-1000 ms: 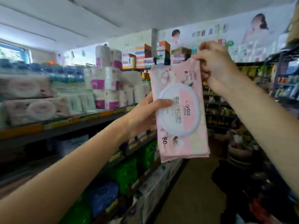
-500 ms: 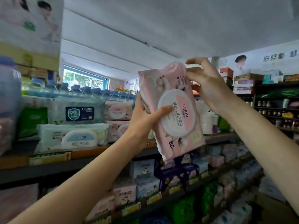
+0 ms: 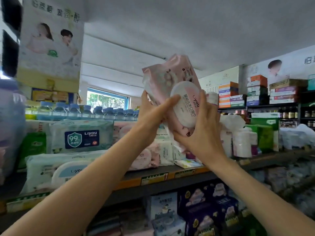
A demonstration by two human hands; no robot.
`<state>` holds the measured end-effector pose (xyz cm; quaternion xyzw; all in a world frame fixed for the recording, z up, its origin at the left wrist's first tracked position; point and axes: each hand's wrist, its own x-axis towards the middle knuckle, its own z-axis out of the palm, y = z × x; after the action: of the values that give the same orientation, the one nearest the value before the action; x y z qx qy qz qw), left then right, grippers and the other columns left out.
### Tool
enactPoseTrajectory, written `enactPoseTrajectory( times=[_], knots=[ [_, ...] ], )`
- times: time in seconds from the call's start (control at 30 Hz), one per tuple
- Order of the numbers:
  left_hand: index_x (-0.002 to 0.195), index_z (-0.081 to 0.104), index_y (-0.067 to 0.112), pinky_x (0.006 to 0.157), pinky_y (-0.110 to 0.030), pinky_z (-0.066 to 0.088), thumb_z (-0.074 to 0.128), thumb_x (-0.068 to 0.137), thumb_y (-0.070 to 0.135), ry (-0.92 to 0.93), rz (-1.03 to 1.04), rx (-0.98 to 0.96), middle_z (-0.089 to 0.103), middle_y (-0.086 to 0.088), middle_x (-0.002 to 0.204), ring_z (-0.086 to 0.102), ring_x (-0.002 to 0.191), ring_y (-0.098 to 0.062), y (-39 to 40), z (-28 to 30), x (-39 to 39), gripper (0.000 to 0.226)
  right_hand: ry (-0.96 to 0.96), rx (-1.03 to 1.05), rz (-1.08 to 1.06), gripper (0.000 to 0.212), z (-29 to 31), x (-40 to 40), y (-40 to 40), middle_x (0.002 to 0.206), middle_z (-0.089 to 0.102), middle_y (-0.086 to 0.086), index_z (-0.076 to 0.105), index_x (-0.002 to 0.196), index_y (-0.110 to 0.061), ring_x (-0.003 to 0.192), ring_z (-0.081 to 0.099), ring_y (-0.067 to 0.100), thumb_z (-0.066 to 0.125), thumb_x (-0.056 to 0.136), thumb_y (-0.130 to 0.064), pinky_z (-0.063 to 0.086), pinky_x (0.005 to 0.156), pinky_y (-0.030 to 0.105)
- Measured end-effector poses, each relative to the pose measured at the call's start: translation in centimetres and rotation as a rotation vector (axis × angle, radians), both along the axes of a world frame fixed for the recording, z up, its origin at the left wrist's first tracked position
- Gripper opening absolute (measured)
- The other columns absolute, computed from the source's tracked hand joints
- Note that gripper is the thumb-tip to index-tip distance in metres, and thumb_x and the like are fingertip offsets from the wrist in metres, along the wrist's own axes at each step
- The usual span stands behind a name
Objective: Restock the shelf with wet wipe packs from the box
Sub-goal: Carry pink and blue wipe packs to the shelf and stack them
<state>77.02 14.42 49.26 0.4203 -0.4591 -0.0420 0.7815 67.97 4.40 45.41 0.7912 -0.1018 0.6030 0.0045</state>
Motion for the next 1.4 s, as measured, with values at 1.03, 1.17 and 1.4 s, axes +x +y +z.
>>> enactPoseTrajectory(
  times=[1.03, 1.17, 1.4],
  knots=[
    [0.143, 0.021, 0.012, 0.116, -0.041, 0.014, 0.038, 0.097, 0.021, -1.114, 1.193, 1.463, 0.026, -0.007, 0.152, 0.024, 0.140, -0.025, -2.4, -2.4, 19.7, 0.050, 0.577, -0.517, -0.005, 0.110, -1.9, 22.6, -11.9, 0.143, 0.027, 0.004, 0.001, 0.145, -0.036, 0.129, 0.019, 0.022, 0.077, 0.066, -0.036, 0.024, 0.109, 0.052],
    [0.149, 0.005, 0.016, 0.116, -0.051, 0.002, 0.047, 0.092, 0.010, -1.109, 1.239, 1.515, 0.001, -0.005, 0.158, 0.005, 0.145, -0.034, -2.8, -2.0, 15.7, 0.071, 0.575, -0.213, -0.102, 0.084, -1.6, 16.2, -11.0, 0.151, 0.014, 0.005, 0.003, 0.148, -0.028, 0.142, 0.008, 0.025, 0.058, 0.085, -0.034, -0.002, 0.115, 0.049],
    [0.141, 0.022, 0.013, 0.108, -0.048, 0.024, 0.048, 0.088, 0.020, -1.403, 0.881, 0.975, 0.031, -0.006, 0.147, 0.038, 0.129, -0.034, -8.4, -8.6, -0.3, 0.060, 0.448, 0.339, -0.467, 0.066, -6.9, -3.6, -11.6, 0.138, 0.035, 0.015, 0.027, 0.139, -0.015, 0.127, 0.034, 0.034, 0.057, 0.084, -0.035, 0.029, 0.105, 0.046]
  ],
)
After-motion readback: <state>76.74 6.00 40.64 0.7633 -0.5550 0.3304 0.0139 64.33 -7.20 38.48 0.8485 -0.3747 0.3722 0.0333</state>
